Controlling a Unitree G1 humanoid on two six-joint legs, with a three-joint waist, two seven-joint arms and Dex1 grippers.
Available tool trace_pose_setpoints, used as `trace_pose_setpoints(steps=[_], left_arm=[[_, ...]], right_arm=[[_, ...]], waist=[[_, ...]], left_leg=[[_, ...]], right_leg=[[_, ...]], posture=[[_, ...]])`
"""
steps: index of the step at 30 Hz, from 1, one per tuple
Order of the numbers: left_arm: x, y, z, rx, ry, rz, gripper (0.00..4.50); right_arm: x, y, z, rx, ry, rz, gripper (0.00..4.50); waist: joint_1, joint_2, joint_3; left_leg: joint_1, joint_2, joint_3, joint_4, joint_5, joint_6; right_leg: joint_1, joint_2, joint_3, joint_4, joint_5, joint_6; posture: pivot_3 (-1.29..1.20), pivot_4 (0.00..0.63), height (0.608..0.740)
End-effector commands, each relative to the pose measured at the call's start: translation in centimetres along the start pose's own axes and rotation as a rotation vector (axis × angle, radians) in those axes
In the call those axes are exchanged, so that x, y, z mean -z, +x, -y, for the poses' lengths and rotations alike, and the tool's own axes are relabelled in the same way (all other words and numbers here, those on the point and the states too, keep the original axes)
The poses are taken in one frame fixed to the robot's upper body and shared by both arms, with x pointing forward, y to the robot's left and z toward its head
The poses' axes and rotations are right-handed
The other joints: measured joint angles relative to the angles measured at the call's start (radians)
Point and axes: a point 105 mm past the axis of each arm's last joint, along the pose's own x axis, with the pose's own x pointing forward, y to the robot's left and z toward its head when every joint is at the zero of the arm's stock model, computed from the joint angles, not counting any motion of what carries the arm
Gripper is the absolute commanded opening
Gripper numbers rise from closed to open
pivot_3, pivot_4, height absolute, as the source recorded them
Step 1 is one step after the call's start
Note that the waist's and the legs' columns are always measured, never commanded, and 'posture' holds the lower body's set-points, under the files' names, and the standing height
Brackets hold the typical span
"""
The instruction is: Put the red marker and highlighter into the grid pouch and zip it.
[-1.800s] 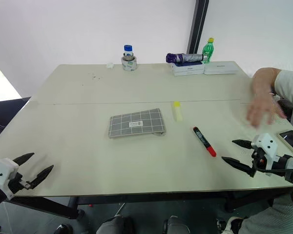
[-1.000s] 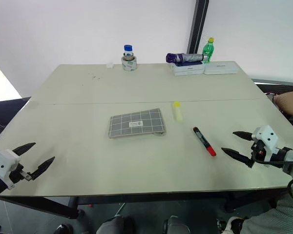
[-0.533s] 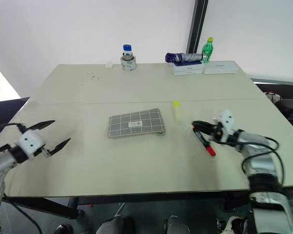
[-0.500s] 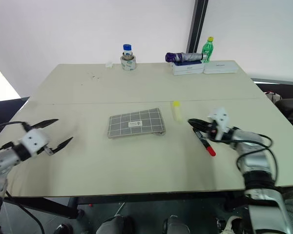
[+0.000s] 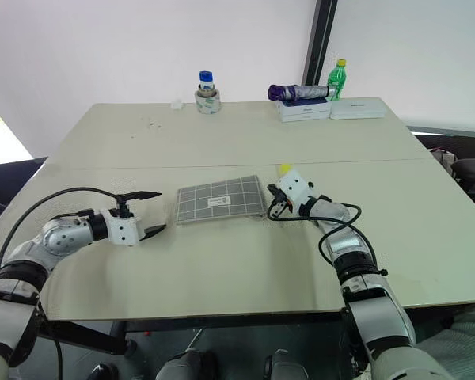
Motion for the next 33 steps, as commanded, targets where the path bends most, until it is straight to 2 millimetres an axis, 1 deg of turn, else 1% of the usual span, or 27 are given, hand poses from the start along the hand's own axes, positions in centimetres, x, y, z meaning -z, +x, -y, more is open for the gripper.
trace_pose_setpoints(steps=[1, 4, 9, 11, 24, 26, 27, 30, 31, 33], left_arm=[[-0.3, 1.0, 1.1, 0.036, 0.024, 0.014, 4.5], [-0.2, 1.7, 1.4, 0.059, 0.051, 0.004, 4.5], [-0.5, 2.7, 1.8, 0.065, 0.072, 0.015, 4.5], [-0.7, 3.0, 2.1, 0.069, 0.079, 0.023, 4.5], [-1.5, 4.5, 2.8, 0.092, 0.09, 0.055, 4.5], [-1.7, 4.7, 2.9, 0.096, 0.081, 0.064, 3.96], [-1.9, 4.8, 2.9, 0.097, 0.08, 0.071, 3.6], [-2.3, 5.1, 3.1, 0.113, 0.074, 0.09, 2.14], [-2.4, 5.2, 3.2, 0.116, 0.075, 0.095, 1.52], [-2.6, 5.3, 3.2, 0.12, 0.066, 0.105, 0.62]], right_arm=[[-1.2, 0.8, -0.2, -0.01, -0.044, 0.034, 0.11], [-0.9, 1.2, -0.8, -0.024, -0.047, 0.018, 0.11], [-1.2, 1.8, -0.4, -0.005, -0.081, 0.01, 0.11], [-1.2, 2.0, -0.7, -0.019, -0.101, 0.003, 0.11], [-1.6, 2.5, -1.1, -0.044, -0.112, 0.026, 0.11], [-1.6, 2.5, -1.2, -0.05, -0.118, 0.028, 0.0], [-1.7, 2.5, -1.1, -0.048, -0.115, 0.032, 0.0], [-1.8, 2.5, -1.0, -0.046, -0.122, 0.035, 0.0], [-1.9, 2.6, -1.0, -0.046, -0.122, 0.036, 0.0], [-1.9, 2.6, -1.0, -0.044, -0.119, 0.04, 0.0]], waist=[[0.002, 0.0, 0.0], [0.004, 0.0, 0.0], [0.003, 0.0, 0.0], [0.003, 0.001, 0.0], [0.004, 0.001, -0.001], [0.004, 0.001, -0.001], [0.004, 0.001, -0.001], [0.003, 0.001, -0.001], [0.003, 0.001, -0.001], [0.003, 0.002, -0.002]], left_leg=[[0.0, 0.0, 0.0, 0.0, 0.0, 0.0], [0.0, 0.0, 0.0, 0.001, 0.0, 0.0], [0.001, 0.0, 0.0, 0.002, 0.0, 0.0], [0.001, 0.0, 0.0, 0.002, 0.0, 0.0], [0.001, 0.0, 0.0, 0.002, 0.0, 0.0], [0.001, 0.0, 0.0, 0.002, 0.0, 0.0], [0.001, 0.0, 0.0, 0.002, 0.0, 0.0], [0.001, 0.0, 0.0, 0.002, 0.0, 0.0], [0.001, 0.0, 0.0, 0.002, 0.0, 0.0], [0.001, 0.0, 0.0, 0.002, 0.0, 0.0]], right_leg=[[0.0, 0.0, 0.0, 0.0, 0.0, 0.0], [0.0, 0.0, 0.0, 0.001, 0.0, 0.0], [0.0, 0.0, 0.0, 0.002, 0.0, 0.0], [0.0, 0.0, 0.0, 0.003, 0.0, 0.0], [0.001, 0.0, 0.0, 0.003, 0.0, 0.0], [0.001, 0.0, 0.0, 0.003, 0.0, 0.0], [0.001, 0.0, 0.0, 0.003, 0.0, 0.0], [0.001, 0.0, 0.0, 0.003, 0.0, 0.0], [0.001, 0.0, 0.0, 0.003, 0.0, 0.0], [0.001, 0.0, 0.0, 0.003, 0.0, 0.0]], posture=[[0.0, 0.15, 0.74], [0.0, 0.15, 0.74], [0.0, 0.15, 0.74], [0.0, 0.15, 0.74], [0.0, 0.15, 0.74], [0.0, 0.15, 0.74], [0.0, 0.15, 0.74], [0.0, 0.15, 0.74], [0.0, 0.15, 0.74], [0.0, 0.15, 0.74]])
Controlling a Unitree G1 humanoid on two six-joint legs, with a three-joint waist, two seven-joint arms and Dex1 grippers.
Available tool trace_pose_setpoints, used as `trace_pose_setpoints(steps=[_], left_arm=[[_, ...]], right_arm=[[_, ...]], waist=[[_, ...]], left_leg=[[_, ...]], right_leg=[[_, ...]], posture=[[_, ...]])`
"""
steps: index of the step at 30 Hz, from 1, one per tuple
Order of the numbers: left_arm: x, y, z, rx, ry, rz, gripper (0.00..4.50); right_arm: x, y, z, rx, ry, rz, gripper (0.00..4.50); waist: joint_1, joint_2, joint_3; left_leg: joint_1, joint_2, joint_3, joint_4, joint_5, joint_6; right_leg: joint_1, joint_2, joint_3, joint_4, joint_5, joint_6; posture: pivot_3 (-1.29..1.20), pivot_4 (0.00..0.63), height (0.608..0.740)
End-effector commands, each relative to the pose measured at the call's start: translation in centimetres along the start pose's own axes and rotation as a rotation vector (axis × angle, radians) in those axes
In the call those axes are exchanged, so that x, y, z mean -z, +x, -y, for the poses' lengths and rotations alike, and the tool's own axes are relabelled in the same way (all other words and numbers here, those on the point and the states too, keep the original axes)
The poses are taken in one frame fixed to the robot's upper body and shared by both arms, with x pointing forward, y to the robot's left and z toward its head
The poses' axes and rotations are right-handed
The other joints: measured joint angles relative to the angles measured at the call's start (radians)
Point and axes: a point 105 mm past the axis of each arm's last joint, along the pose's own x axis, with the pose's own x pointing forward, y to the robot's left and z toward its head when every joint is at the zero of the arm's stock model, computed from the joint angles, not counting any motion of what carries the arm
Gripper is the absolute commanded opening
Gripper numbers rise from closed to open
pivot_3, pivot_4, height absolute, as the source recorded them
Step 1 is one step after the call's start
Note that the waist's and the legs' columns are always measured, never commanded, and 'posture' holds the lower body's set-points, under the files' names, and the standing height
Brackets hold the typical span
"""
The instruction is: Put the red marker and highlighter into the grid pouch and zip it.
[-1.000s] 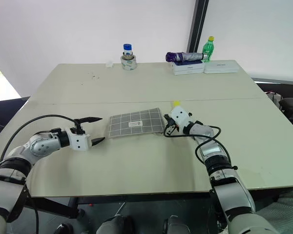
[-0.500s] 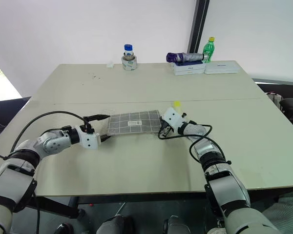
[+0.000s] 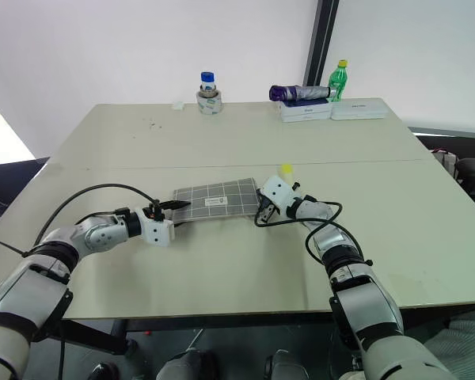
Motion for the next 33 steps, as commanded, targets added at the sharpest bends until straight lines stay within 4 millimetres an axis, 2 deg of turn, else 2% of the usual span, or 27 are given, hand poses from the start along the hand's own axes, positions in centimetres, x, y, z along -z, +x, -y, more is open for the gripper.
trace_pose_setpoints(steps=[1, 4, 6, 8, 9, 13, 15, 16, 19, 22, 27, 33], left_arm=[[-0.8, 0.4, 2.6, 0.102, -0.028, 0.035, 0.13], [-0.6, 0.2, 2.7, 0.105, -0.055, 0.029, 0.05], [-0.5, -0.1, 2.5, 0.091, -0.09, 0.024, 0.05], [-0.3, -0.5, 2.4, 0.076, -0.117, 0.02, 0.0], [-0.2, -0.7, 2.2, 0.062, -0.131, 0.019, 0.0], [0.2, -1.6, 1.5, -0.029, -0.216, 0.001, 0.0], [0.5, -2.0, 1.0, -0.092, -0.258, -0.013, 0.0], [0.6, -2.2, 0.7, -0.125, -0.275, -0.019, 0.0], [0.7, -2.6, -0.1, -0.235, -0.306, -0.048, 0.0], [0.5, -2.7, -0.9, -0.317, -0.323, -0.07, 0.0], [-0.3, -3.0, -3.0, -0.421, -0.333, -0.082, 0.0], [-1.0, -3.0, -3.7, -0.423, -0.317, -0.08, 0.0]], right_arm=[[-2.1, 0.4, 1.0, 0.017, -0.029, 0.063, 0.0], [-2.3, 0.4, 0.9, 0.001, 0.019, 0.078, 0.0], [-2.7, 0.2, 0.4, -0.063, 0.117, 0.113, 0.0], [-3.1, -0.2, 1.1, -0.052, 0.105, 0.127, 0.5], [-3.3, -0.5, 1.5, -0.039, 0.101, 0.137, 0.85], [-5.4, -2.2, 3.4, 0.008, 0.218, 0.244, 2.87], [-5.7, -3.4, 2.8, -0.034, 0.272, 0.251, 4.04], [-5.6, -3.9, 2.1, -0.061, 0.293, 0.241, 4.48], [-5.2, -5.0, -0.5, -0.116, 0.36, 0.212, 4.48], [-4.3, -5.3, -1.5, -0.041, 0.456, 0.175, 4.48], [-4.9, -4.0, -2.9, 0.017, 0.634, 0.188, 4.48], [-4.5, -2.2, -2.2, 0.087, 0.751, 0.172, 4.48]], waist=[[0.0, 0.001, -0.001], [-0.001, 0.001, -0.001], [-0.003, 0.001, -0.001], [-0.006, 0.001, -0.001], [-0.007, 0.001, -0.001], [-0.009, 0.002, -0.001], [-0.009, 0.002, -0.001], [-0.009, 0.001, -0.001], [-0.009, 0.001, -0.001], [-0.011, 0.001, -0.001], [-0.008, 0.001, 0.0], [-0.003, 0.001, 0.0]], left_leg=[[0.0, 0.0, 0.0, 0.0, 0.0, 0.0], [0.001, 0.0, 0.0, 0.0, 0.0, 0.0], [0.001, 0.0, 0.0, 0.0, 0.0, 0.0], [0.0, 0.0, 0.0, 0.0, 0.0, 0.0], [0.0, 0.0, 0.0, 0.0, 0.0, 0.0], [0.0, 0.001, -0.002, 0.0, 0.0, 0.0], [0.0, 0.001, -0.003, 0.0, 0.0, 0.0], [0.0, 0.001, -0.004, 0.0, 0.0, 0.0], [0.0, 0.002, -0.005, -0.001, 0.0, 0.0], [0.0, 0.002, -0.006, -0.001, 0.0, 0.0], [0.0, 0.001, -0.007, -0.001, 0.0, 0.0], [-0.001, 0.001, -0.007, 0.001, 0.0, 0.0]], right_leg=[[0.0, 0.0, 0.0, 0.0, 0.0, 0.0], [0.0, 0.0, 0.0, 0.0, 0.0, 0.0], [0.0, 0.0, 0.0, 0.0, 0.0, 0.0], [0.0, 0.0, 0.0, 0.0, 0.0, 0.0], [0.0, 0.0, 0.0, 0.0, 0.0, 0.0], [-0.001, 0.0, 0.001, 0.0, 0.0, 0.0], [-0.001, 0.0, 0.001, 0.0, 0.0, 0.0], [-0.001, 0.0, 0.001, 0.0, 0.0, 0.001], [0.0, 0.0, 0.001, -0.001, -0.001, 0.001], [-0.001, 0.0, 0.001, 0.0, -0.001, 0.001], [-0.001, 0.0, 0.0, 0.001, 0.0, 0.001], [0.0, 0.0, 0.0, 0.001, 0.0, 0.001]], posture=[[0.0, 0.15, 0.74], [0.0, 0.15, 0.74], [0.0, 0.15, 0.74], [0.0, 0.15, 0.74], [0.0, 0.15, 0.74], [0.0, 0.15, 0.74], [0.0, 0.15, 0.74], [0.0, 0.15, 0.74], [0.0, 0.15, 0.74], [0.0, 0.15, 0.74], [0.0, 0.15, 0.74], [0.0, 0.15, 0.74]])
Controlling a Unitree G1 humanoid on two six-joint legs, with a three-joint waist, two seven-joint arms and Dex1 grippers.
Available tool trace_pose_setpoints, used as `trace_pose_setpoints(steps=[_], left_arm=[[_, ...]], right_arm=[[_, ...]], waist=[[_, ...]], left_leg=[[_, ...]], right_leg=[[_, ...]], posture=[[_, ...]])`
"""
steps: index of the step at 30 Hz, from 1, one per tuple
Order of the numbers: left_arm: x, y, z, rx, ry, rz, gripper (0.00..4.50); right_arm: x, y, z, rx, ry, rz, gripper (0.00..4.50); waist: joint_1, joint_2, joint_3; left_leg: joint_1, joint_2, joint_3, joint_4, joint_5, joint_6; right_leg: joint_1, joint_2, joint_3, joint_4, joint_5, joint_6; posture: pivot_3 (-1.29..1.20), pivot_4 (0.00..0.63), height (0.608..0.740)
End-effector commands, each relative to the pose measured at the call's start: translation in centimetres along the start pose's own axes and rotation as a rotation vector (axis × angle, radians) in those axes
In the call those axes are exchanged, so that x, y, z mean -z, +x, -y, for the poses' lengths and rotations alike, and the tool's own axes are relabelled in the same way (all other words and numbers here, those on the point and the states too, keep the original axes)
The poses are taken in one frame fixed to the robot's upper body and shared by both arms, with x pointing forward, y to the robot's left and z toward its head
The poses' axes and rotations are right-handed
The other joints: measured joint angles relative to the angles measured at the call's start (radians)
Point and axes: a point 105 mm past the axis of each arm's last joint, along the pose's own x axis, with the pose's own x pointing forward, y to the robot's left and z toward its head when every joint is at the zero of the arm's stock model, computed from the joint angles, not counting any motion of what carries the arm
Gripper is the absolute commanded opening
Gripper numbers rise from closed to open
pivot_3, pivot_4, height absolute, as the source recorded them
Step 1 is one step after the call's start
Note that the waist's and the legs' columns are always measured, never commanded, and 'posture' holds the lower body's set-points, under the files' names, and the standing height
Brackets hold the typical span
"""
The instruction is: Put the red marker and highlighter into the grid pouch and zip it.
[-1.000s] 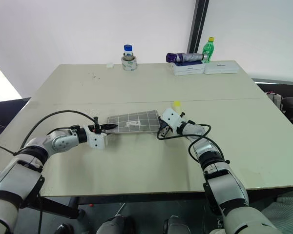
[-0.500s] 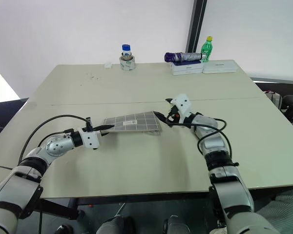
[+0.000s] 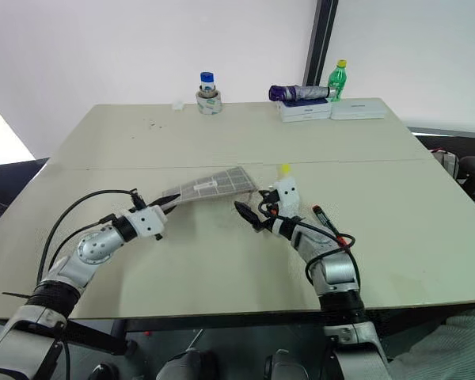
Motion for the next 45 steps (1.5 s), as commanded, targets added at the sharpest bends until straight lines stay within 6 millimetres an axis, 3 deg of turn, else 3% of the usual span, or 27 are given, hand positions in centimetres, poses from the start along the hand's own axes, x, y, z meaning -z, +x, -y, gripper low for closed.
trace_pose_setpoints(steps=[1, 10, 14, 20, 27, 31, 36, 40, 45], left_arm=[[-0.7, -0.2, -1.5, -0.055, 0.01, 0.016, 0.0], [-1.6, -0.1, -1.4, -0.064, 0.002, 0.02, 0.0], [-1.6, -0.2, -1.3, -0.066, -0.006, 0.013, 0.0], [-0.9, -1.0, -1.0, -0.059, -0.014, -0.017, 0.0], [-0.7, -1.8, 1.5, -0.003, -0.044, -0.032, 0.0], [-1.0, -2.1, 2.7, 0.015, -0.066, -0.037, 0.0], [-1.7, -1.3, 3.3, 0.01, -0.084, -0.03, 0.0], [-2.0, -0.9, 3.3, 0.005, -0.087, -0.027, 0.0], [-2.2, -0.7, 3.4, 0.006, -0.091, -0.023, 0.0]], right_arm=[[-1.2, 0.6, 0.5, 0.024, 0.058, 0.043, 4.48], [-1.5, 2.9, -0.3, 0.007, 0.114, 0.076, 4.48], [-1.0, 3.1, -0.5, -0.002, 0.108, 0.054, 3.19], [-0.2, 2.8, -0.9, -0.018, -0.065, -0.025, 0.05], [-0.3, 4.6, -5.0, -0.116, -0.196, -0.042, 0.02], [1.2, 4.9, -8.4, -0.277, -0.317, -0.106, 0.02], [1.8, 5.0, -11.3, -0.423, -0.347, -0.123, 0.02], [2.3, 4.8, -12.9, -0.52, -0.414, -0.133, 0.02], [2.2, 5.2, -13.5, -0.555, -0.464, -0.13, 0.02]], waist=[[0.0, 0.0, 0.0], [-0.005, 0.0, 0.0], [-0.002, 0.0, 0.0], [-0.006, 0.0, 0.0], [-0.011, 0.0, 0.0], [-0.01, 0.0, 0.0], [-0.002, 0.0, 0.0], [-0.002, 0.0, 0.0], [-0.004, 0.0, 0.0]], left_leg=[[0.0, 0.0, 0.0, 0.0, 0.0, 0.0], [0.0, 0.0, 0.0, -0.001, 0.001, -0.001], [0.0, 0.0, 0.0, -0.001, 0.001, -0.001], [0.0, 0.0, 0.0, -0.002, 0.0, -0.001], [0.0, 0.001, 0.0, -0.003, 0.001, -0.002], [0.0, 0.001, 0.0, -0.003, 0.001, -0.002], [0.0, 0.001, 0.0, -0.003, 0.001, -0.002], [0.0, 0.001, 0.0, -0.002, 0.001, -0.001], [0.0, 0.001, 0.0, -0.002, 0.001, -0.001]], right_leg=[[0.0, 0.0, 0.0, 0.0, 0.0, 0.0], [0.0, 0.001, 0.0, 0.0, 0.0, 0.0], [0.0, 0.001, 0.0, -0.001, 0.0, 0.0], [0.0, 0.001, 0.0, -0.001, 0.0, 0.0], [-0.001, 0.001, 0.0, -0.001, 0.0, 0.0], [-0.001, 0.001, 0.0, -0.001, 0.0, 0.0], [-0.001, 0.0, 0.0, -0.001, 0.0, 0.0], [-0.001, 0.0, 0.0, -0.001, 0.0, 0.0], [-0.001, 0.0, 0.0, -0.001, 0.0, 0.0]], posture=[[0.0, 0.15, 0.74], [0.0, 0.15, 0.74], [0.0, 0.15, 0.74], [0.0, 0.15, 0.74], [0.0, 0.15, 0.74], [0.0, 0.15, 0.74], [0.0, 0.15, 0.74], [0.0, 0.15, 0.74], [0.0, 0.15, 0.74]])
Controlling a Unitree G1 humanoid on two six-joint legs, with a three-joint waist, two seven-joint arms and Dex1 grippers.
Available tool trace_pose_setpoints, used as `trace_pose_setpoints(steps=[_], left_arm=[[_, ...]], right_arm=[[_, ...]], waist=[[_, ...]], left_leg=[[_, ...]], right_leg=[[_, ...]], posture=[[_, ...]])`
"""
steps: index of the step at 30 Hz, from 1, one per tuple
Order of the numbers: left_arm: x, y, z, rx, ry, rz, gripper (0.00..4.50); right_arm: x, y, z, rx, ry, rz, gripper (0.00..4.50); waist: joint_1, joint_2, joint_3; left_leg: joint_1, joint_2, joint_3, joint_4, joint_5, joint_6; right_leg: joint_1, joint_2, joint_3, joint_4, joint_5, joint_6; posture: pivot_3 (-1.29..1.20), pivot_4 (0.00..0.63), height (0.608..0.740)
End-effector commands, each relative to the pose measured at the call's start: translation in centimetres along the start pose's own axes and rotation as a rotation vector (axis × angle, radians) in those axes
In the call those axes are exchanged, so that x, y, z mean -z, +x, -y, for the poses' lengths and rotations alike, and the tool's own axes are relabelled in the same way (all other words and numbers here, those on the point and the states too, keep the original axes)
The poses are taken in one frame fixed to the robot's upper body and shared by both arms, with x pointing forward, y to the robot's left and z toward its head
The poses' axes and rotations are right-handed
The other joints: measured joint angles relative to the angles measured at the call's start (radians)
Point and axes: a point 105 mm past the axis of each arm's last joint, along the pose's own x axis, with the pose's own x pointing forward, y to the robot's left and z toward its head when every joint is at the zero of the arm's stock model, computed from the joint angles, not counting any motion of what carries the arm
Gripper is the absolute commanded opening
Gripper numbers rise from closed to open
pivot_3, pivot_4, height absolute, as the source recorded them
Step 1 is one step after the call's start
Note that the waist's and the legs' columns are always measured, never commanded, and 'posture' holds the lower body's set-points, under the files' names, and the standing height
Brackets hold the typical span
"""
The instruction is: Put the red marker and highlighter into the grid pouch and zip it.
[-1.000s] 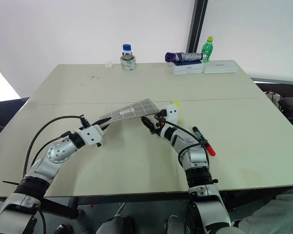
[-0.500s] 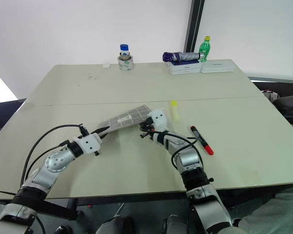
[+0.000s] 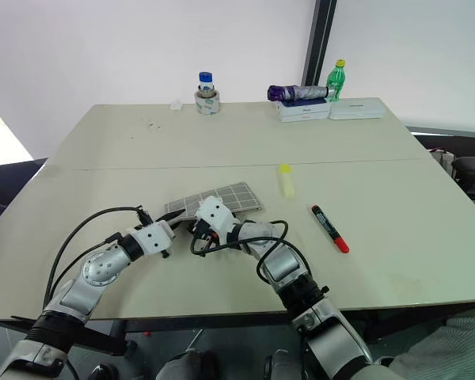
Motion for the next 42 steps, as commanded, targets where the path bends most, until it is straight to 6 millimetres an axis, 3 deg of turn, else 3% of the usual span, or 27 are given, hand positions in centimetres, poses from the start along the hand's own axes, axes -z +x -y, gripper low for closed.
trace_pose_setpoints(steps=[1, 9, 10, 11, 14, 17, 18, 26, 30, 34, 37, 42], left_arm=[[-1.1, 0.4, -0.4, -0.014, 0.015, 0.036, 0.0], [-1.0, 0.5, -0.7, -0.035, 0.023, 0.03, 0.0], [-1.0, 0.5, -0.8, -0.039, 0.024, 0.029, 0.0], [-1.0, 0.5, -0.8, -0.042, 0.023, 0.03, 0.0], [-1.0, 0.7, -0.9, -0.049, 0.019, 0.03, 0.0], [-0.9, 0.7, -1.2, -0.062, 0.019, 0.024, 0.0], [-0.9, 0.6, -1.3, -0.069, 0.023, 0.021, 0.0], [0.1, -1.1, -2.6, -0.102, 0.077, -0.012, 0.0], [0.7, -1.6, -2.7, -0.123, 0.065, -0.027, 0.0], [1.2, -2.0, -2.8, -0.146, 0.053, -0.043, 0.0], [1.3, -2.2, -2.7, -0.155, 0.044, -0.046, 0.0], [1.3, -1.9, -2.4, -0.143, 0.034, -0.041, 0.0]], right_arm=[[-2.3, 0.8, -1.2, -0.071, -0.086, 0.065, 0.02], [-2.5, -0.2, -1.5, -0.115, -0.087, 0.107, 0.02], [-2.5, -0.5, -1.7, -0.133, -0.072, 0.119, 0.76], [-2.6, -0.7, -1.7, -0.142, -0.07, 0.122, 1.05], [-2.7, -1.3, -1.1, -0.11, -0.098, 0.142, 2.55], [-1.4, -2.8, -0.8, -0.121, -0.167, 0.095, 4.21], [-0.9, -3.4, -0.8, -0.127, -0.193, 0.074, 4.44], [1.5, -9.7, 1.3, -0.077, -0.269, -0.03, 4.44], [-0.2, -13.7, 4.9, 0.206, -0.046, 0.103, 4.44], [0.8, -18.7, 5.9, 0.502, 0.072, 0.142, 4.44], [1.9, -20.1, 5.5, 0.644, 0.111, 0.133, 4.44], [3.0, -19.6, 6.5, 0.777, 0.12, 0.078, 4.44]], waist=[[0.0, 0.0, 0.0], [0.001, 0.0, 0.0], [0.001, 0.0, 0.0], [0.001, 0.0, 0.0], [0.001, 0.0, 0.0], [0.005, 0.0, 0.0], [0.006, 0.0, 0.0], [0.001, -0.001, 0.0], [0.005, -0.001, 0.001], [0.016, -0.002, 0.0], [0.009, -0.002, 0.0], [-0.001, -0.002, 0.0]], left_leg=[[0.0, 0.0, 0.0, 0.0, 0.0, 0.0], [0.0, 0.0, 0.0, 0.0, 0.0, 0.0], [0.0, 0.0, 0.0, 0.0, 0.0, 0.0], [0.0, 0.0, 0.0, 0.0, 0.0, 0.0], [0.0, 0.0, 0.0, 0.0, 0.0, 0.0], [0.0, 0.0, 0.0, 0.0, 0.0, 0.0], [0.0, 0.0, 0.0, 0.0, 0.0, 0.0], [0.0, 0.0, -0.001, -0.001, -0.001, 0.001], [0.0, 0.0, -0.001, -0.001, -0.001, 0.002], [0.0, 0.0, -0.003, 0.0, -0.003, 0.005], [0.0, 0.0, -0.003, -0.001, -0.004, 0.005], [0.001, 0.001, -0.003, -0.001, -0.004, 0.006]], right_leg=[[0.0, 0.0, 0.0, 0.0, 0.0, 0.0], [0.0, 0.0, 0.0, 0.0, 0.0, 0.0], [0.0, 0.0, 0.0, 0.0, 0.0, 0.0], [0.0, 0.0, 0.0, 0.0, 0.0, 0.0], [0.0, 0.0, 0.0, 0.0, 0.0, 0.0], [0.0, 0.0, 0.0, 0.0, 0.0, 0.0], [0.0, 0.0, 0.0, 0.0, 0.0, 0.0], [0.0, 0.0, 0.0, -0.001, 0.0, 0.0], [0.0, -0.001, 0.0, -0.001, 0.0, 0.0], [0.002, -0.001, -0.001, -0.002, 0.0, 0.0], [0.002, -0.001, -0.001, -0.004, 0.0, 0.0], [0.002, 0.0, -0.001, -0.003, 0.0, 0.0]], posture=[[0.0, 0.15, 0.74], [0.0, 0.15, 0.74], [0.0, 0.15, 0.74], [0.0, 0.15, 0.74], [0.0, 0.15, 0.74], [0.0, 0.15, 0.74], [0.0, 0.15, 0.74], [0.0, 0.15, 0.74], [0.0, 0.15, 0.74], [0.0, 0.15, 0.74], [0.0, 0.15, 0.74], [0.0, 0.15, 0.74]])
